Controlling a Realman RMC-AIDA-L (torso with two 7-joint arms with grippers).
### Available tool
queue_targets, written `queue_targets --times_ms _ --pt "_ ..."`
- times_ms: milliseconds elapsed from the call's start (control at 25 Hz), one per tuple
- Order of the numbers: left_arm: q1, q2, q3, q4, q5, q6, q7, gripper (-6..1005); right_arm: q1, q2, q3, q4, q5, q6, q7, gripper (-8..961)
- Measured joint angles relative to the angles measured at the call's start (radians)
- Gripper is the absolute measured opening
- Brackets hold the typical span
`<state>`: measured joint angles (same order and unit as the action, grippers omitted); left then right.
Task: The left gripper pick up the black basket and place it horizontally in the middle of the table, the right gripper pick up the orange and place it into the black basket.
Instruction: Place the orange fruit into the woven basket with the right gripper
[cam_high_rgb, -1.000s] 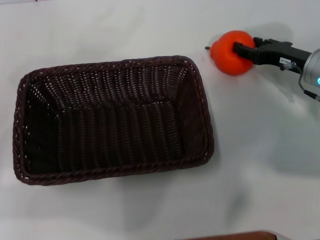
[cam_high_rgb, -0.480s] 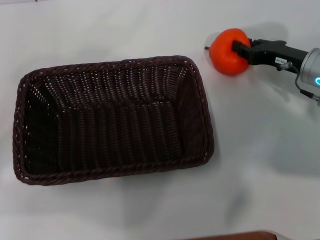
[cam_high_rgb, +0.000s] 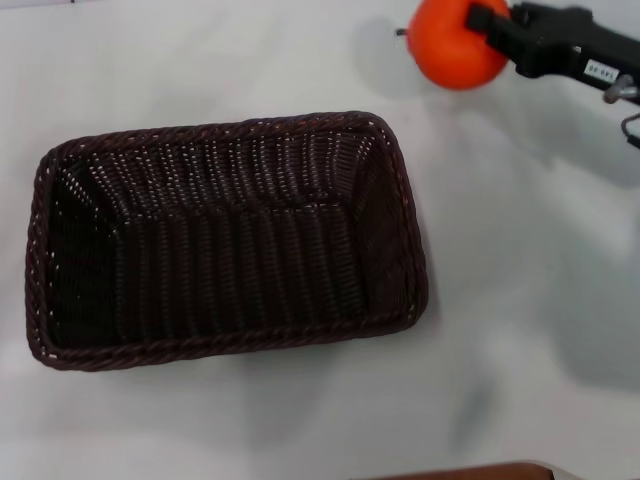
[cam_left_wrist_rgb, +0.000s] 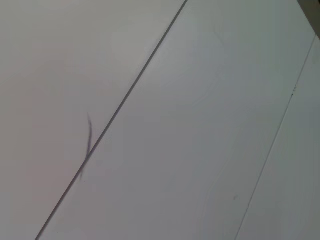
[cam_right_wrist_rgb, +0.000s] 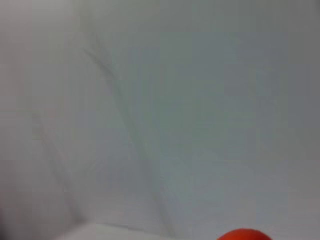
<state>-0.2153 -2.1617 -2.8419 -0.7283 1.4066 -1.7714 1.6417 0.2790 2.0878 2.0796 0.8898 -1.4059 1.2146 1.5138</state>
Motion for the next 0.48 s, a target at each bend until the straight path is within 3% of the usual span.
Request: queue_targets --times_ms 200,480 --pt "-0.003 0.000 -0.014 0.032 0.000 0.016 0.043 680 -0.037 0.001 -0.058 0.106 0.068 0.221 -0.072 180" --pt "0.003 -0.002 -0.021 0.066 0.000 0.034 0.082 680 -0.016 -0.007 -0.171 0.120 0.039 0.257 -0.123 128"
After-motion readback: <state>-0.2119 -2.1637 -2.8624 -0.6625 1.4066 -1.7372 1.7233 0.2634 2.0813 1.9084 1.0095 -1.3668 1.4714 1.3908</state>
